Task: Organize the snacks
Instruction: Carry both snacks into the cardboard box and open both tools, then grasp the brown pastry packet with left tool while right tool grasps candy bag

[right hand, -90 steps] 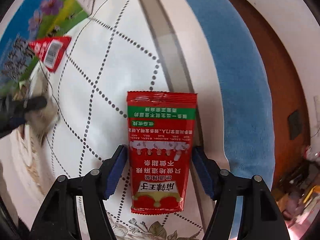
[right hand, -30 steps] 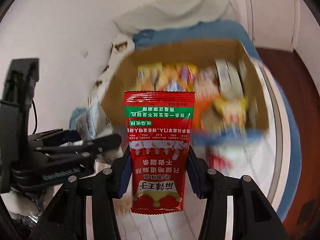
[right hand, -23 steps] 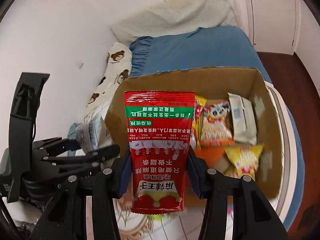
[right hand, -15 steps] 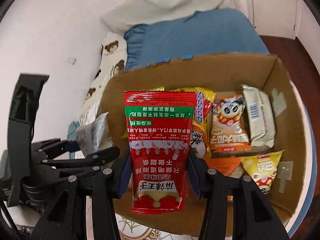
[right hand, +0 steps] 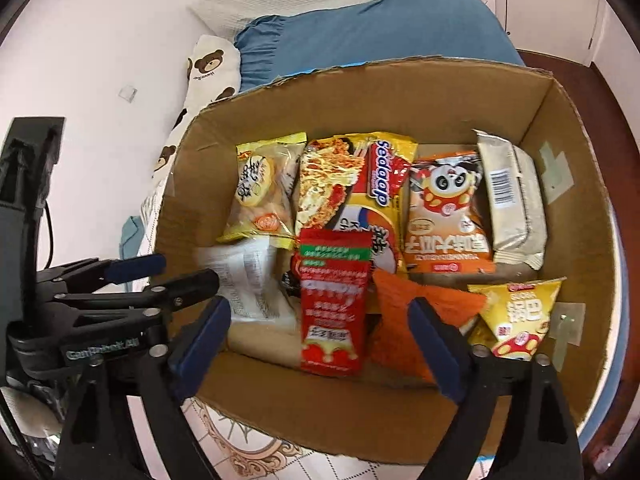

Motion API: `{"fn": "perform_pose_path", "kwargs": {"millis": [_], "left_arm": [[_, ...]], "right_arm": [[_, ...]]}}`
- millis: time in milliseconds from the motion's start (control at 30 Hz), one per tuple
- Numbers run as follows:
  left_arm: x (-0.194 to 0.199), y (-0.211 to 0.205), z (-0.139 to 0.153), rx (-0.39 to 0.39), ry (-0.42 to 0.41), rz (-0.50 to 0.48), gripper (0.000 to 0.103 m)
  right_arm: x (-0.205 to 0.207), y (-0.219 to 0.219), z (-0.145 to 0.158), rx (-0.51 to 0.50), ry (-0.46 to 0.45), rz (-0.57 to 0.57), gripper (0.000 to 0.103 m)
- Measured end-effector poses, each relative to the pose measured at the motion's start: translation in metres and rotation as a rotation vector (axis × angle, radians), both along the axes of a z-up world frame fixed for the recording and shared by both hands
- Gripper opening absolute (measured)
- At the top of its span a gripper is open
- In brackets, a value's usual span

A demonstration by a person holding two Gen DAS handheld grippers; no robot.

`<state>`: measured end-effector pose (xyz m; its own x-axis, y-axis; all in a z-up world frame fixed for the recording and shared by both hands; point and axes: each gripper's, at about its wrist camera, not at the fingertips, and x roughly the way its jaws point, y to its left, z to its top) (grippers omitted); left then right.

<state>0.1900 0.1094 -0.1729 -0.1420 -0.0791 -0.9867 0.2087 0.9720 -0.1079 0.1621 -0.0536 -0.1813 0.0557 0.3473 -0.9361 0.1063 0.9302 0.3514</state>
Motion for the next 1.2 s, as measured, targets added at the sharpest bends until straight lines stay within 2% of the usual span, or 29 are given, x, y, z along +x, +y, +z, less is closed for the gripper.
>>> {"fn": "perform_pose_path", "kwargs": {"millis": [200, 367, 467, 800, 1200], "left_arm": [[-0.014, 0.004, 0.018, -0.013, -0.066, 0.045, 0.073], [-0.032, 0.007, 0.039, -0.007, -0.165, 0.063, 0.073], [-0.044, 0.007, 0.055, -0.001, -0.244, 0.060, 0.073], [-0.080, -0.002, 0.097, -0.025, -0.392, 0.046, 0.073], [-0.125, -0.004, 0.135, -0.065, -0.518, 0.062, 0.073]], "right_arm": [[-0.014, -0.006, 0.016, -0.101, -0.028, 0.013, 0.095], [-0.029, -0.016, 0.028, -0.162, -0.060, 0.000, 0.095], [-0.041, -0.019, 0.040, -0.210, -0.099, -0.002, 0.095], [-0.086, -0.025, 0.089, -0.314, -0.248, -0.032, 0.095], [-0.129, -0.039, 0.135, -0.323, -0.343, -0.111, 0.095]]}}
